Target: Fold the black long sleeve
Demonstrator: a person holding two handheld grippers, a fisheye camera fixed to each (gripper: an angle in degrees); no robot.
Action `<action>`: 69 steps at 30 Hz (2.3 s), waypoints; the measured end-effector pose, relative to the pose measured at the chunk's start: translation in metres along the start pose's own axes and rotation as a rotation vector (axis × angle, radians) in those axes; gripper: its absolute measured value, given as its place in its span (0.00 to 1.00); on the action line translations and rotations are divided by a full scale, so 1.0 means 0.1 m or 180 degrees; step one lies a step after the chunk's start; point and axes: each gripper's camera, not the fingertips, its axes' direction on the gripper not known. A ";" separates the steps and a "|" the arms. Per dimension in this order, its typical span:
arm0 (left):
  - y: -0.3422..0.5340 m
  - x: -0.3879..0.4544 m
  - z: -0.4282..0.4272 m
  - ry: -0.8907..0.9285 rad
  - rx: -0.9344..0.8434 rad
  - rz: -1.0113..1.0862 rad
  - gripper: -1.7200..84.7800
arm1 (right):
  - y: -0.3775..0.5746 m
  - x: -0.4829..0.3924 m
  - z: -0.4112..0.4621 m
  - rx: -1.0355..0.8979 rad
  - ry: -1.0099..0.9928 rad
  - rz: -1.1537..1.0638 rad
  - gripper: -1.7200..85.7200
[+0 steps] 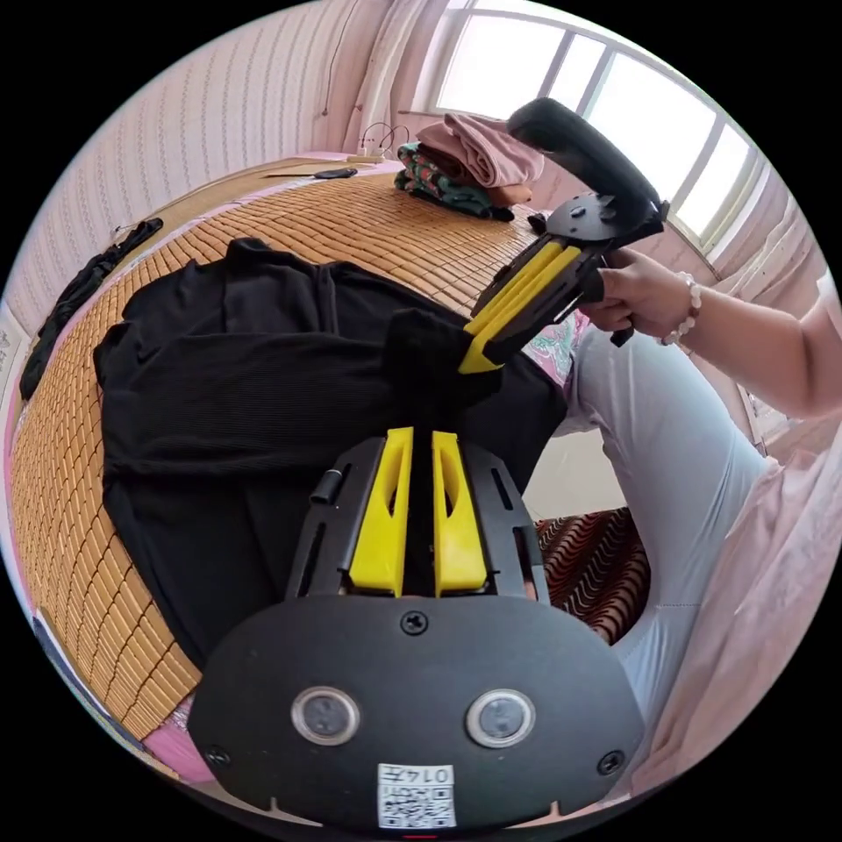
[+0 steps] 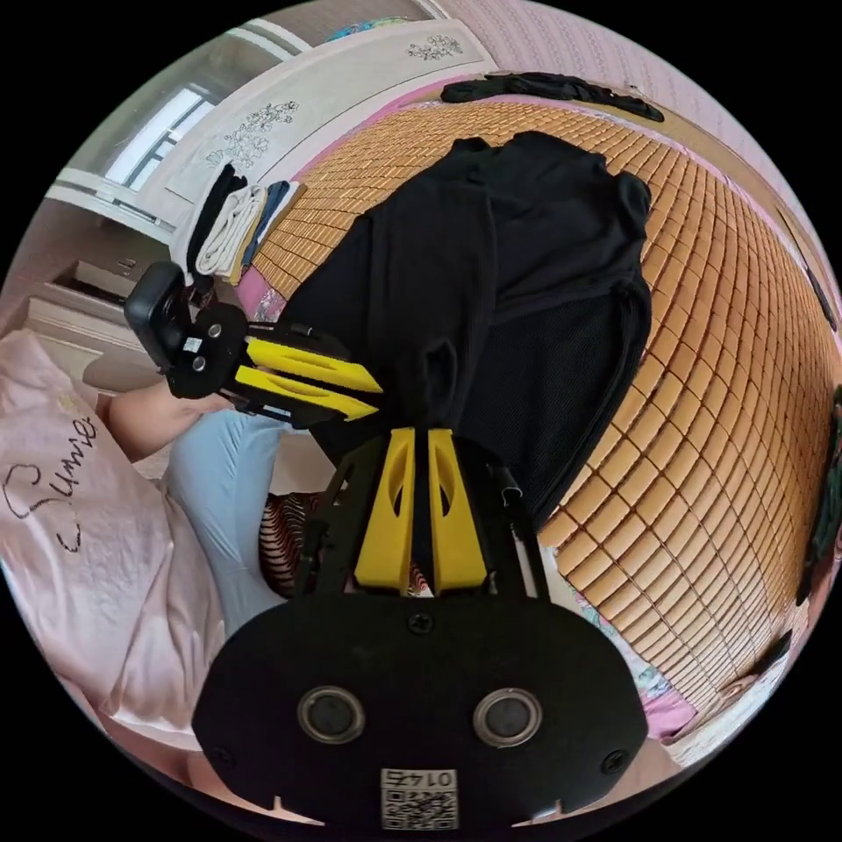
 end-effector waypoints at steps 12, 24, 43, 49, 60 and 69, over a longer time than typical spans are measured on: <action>0.08 -0.08 -0.28 0.0429 0.0073 0.0234 0.05 | 0.76 -0.10 -0.02 -0.0465 0.0795 0.0013 0.13; -0.12 -0.27 0.10 0.0045 0.0005 0.0278 0.01 | 0.74 0.22 0.33 -0.0384 0.0735 0.0512 0.01; -0.28 -3.91 -1.08 -0.0179 0.0907 -0.1963 0.11 | -0.59 1.89 -0.23 0.0932 0.0708 0.0948 0.13; -0.51 -4.34 -0.65 0.0069 0.0390 -0.2098 0.09 | -0.89 2.39 0.23 0.0573 0.0160 0.1293 0.09; -1.02 -4.40 -1.34 -0.0390 0.0946 -0.1949 0.01 | -0.46 2.80 -0.65 0.1329 0.0268 0.1450 0.04; -0.90 -3.48 -1.92 -0.0445 0.1064 -0.0949 0.02 | 0.32 2.12 -1.04 0.1648 0.0192 0.0577 0.04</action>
